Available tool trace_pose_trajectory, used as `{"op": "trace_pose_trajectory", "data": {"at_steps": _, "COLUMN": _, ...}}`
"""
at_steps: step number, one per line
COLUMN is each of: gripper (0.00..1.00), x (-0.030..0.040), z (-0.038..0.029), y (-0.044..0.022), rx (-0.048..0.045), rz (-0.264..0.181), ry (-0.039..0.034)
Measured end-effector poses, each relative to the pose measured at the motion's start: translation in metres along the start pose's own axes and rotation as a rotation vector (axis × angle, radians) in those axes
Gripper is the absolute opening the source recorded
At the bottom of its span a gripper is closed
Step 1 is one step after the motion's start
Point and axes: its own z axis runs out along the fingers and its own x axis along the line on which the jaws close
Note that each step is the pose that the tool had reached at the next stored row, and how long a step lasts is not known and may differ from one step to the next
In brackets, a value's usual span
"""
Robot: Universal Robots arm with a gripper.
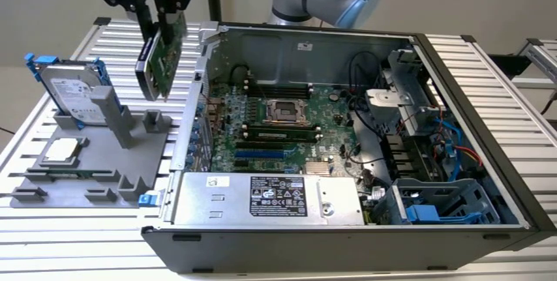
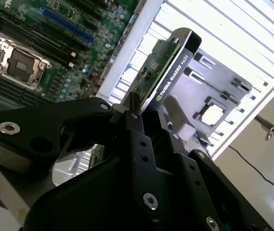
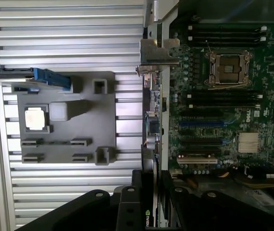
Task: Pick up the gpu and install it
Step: 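Pick up the gpu and move the gpu toward the slot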
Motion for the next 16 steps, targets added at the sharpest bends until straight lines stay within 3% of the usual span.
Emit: {"op": "trace_pose_trajectory", "data": {"at_steps": 16, "gripper": 0.00, "x": -0.0276, "z": 0.0002, "y": 0.0008, "rx": 0.0000, "rz": 0.000, "ry": 0.0000}}
